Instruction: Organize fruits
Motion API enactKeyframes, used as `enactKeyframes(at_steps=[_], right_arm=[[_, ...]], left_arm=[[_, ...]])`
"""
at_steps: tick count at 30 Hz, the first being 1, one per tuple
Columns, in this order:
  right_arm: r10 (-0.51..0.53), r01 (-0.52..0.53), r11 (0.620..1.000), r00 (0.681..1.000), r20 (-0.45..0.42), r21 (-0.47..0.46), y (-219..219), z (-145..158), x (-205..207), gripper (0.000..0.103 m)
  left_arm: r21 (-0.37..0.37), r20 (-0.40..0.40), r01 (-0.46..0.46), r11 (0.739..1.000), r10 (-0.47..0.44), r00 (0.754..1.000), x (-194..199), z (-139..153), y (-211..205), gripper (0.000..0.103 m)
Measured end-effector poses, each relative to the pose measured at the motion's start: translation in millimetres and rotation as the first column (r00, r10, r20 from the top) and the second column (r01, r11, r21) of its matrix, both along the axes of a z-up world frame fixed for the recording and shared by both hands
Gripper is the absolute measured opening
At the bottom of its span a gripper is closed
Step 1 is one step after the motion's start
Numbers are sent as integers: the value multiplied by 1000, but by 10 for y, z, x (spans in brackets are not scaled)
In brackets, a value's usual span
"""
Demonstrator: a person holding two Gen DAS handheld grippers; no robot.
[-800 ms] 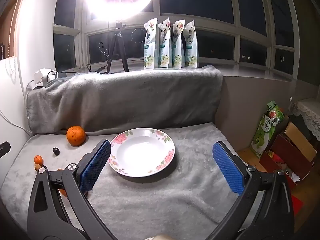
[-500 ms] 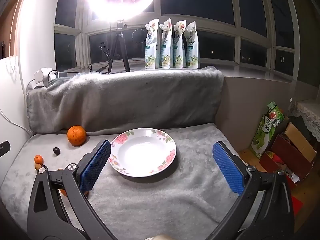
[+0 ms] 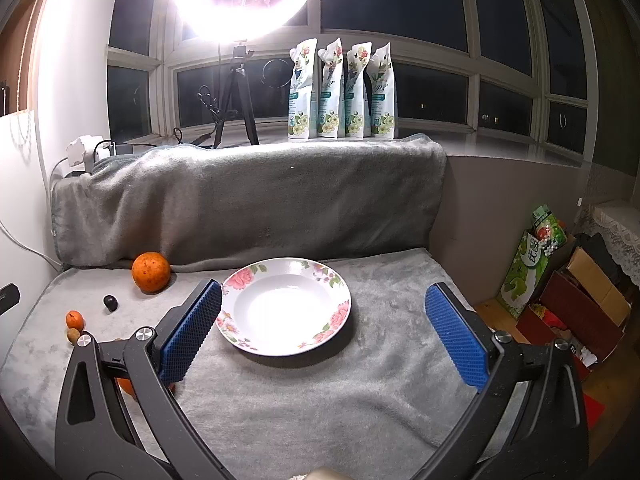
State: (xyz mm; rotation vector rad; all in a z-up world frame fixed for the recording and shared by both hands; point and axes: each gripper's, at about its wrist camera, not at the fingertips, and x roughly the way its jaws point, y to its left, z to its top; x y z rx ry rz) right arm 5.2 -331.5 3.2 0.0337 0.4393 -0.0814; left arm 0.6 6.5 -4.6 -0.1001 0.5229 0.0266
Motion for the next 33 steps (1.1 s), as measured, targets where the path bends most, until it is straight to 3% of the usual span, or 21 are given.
enactKeyframes(at_steps=[33], right_arm=[[-8, 8, 1000, 1000, -3, -1, 10, 19, 13, 103]], left_arm=[[1, 6, -1, 1000, 1, 1000, 0, 38, 4, 103]])
